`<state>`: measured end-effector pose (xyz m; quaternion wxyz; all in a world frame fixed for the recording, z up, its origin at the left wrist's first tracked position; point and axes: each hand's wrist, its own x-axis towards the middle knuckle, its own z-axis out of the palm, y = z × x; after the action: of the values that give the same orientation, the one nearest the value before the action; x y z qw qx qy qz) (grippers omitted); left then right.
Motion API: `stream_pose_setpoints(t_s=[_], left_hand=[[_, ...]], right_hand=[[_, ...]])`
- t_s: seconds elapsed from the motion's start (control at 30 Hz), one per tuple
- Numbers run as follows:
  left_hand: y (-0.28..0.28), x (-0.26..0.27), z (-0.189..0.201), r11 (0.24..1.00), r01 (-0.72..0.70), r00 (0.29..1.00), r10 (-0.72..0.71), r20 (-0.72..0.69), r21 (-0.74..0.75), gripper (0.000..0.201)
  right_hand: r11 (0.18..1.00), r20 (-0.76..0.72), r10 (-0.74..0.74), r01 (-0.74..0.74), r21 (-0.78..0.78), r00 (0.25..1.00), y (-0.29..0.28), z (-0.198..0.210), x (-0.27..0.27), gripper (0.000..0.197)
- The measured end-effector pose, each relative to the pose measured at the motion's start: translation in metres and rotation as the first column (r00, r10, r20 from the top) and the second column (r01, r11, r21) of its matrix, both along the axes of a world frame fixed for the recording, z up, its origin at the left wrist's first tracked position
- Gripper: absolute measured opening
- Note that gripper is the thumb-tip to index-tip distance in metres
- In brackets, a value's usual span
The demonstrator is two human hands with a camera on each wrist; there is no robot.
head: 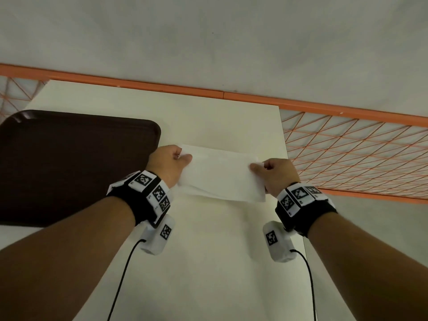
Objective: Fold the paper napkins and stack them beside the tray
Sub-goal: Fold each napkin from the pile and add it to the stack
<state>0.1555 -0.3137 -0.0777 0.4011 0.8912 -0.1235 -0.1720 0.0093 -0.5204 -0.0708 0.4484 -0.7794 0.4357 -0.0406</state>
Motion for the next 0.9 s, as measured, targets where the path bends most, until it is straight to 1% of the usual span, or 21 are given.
stream_pose_setpoints(t_s=[0.07,0.2,0.37,0.43,0.5,0.53,0.6,0.7,0.77,0.9], left_hand=[[-0.007,0.007,-0.003,0.999,-0.017,0.999,0.016,0.028,0.033,0.03],[-0.018,0.022,-0.012,0.994,-0.001,0.996,-0.009,0.094,0.107,0.023],[-0.019,0.025,-0.023,0.982,-0.046,0.989,0.019,0.148,0.183,0.023],[-0.019,0.024,-0.025,0.976,-0.071,0.987,0.039,0.157,0.206,0.03],[-0.018,0.023,-0.024,0.966,-0.079,0.99,0.048,0.13,0.244,0.045],[-0.019,0.022,-0.022,0.955,-0.077,0.993,0.047,0.11,0.287,0.051],[-0.02,0.019,-0.018,0.91,-0.045,0.997,0.017,0.072,0.412,0.057],[-0.026,0.01,-0.015,0.836,0.041,0.996,-0.077,0.043,0.547,0.058],[-0.03,0.004,-0.015,0.813,0.069,0.994,-0.104,0.028,0.578,0.057],[-0.036,-0.001,-0.014,0.79,0.082,0.994,-0.107,0.005,0.608,0.056]], right_hand=[[0.998,-0.033,-0.004,0.001,-0.065,0.999,-0.006,-0.005,0.012,0.029],[0.988,-0.101,-0.001,-0.014,-0.151,0.995,-0.016,-0.01,0.029,0.03],[0.975,-0.145,-0.003,-0.029,-0.218,0.989,-0.016,-0.02,0.034,0.033],[0.977,-0.144,-0.027,-0.005,-0.215,0.989,-0.015,-0.021,0.032,0.039],[0.979,-0.16,-0.035,0.002,-0.202,0.987,-0.014,-0.021,0.029,0.051],[0.98,-0.181,-0.024,-0.013,-0.198,0.983,-0.012,-0.021,0.028,0.056],[0.975,-0.259,0.024,-0.079,-0.205,0.966,-0.008,-0.021,0.027,0.063],[0.959,-0.385,0.09,-0.184,-0.214,0.918,0.001,-0.024,0.026,0.062],[0.963,-0.425,0.091,-0.188,-0.193,0.9,0.005,-0.025,0.028,0.059],[0.974,-0.469,0.061,-0.156,-0.165,0.881,0.005,-0.024,0.03,0.056]])
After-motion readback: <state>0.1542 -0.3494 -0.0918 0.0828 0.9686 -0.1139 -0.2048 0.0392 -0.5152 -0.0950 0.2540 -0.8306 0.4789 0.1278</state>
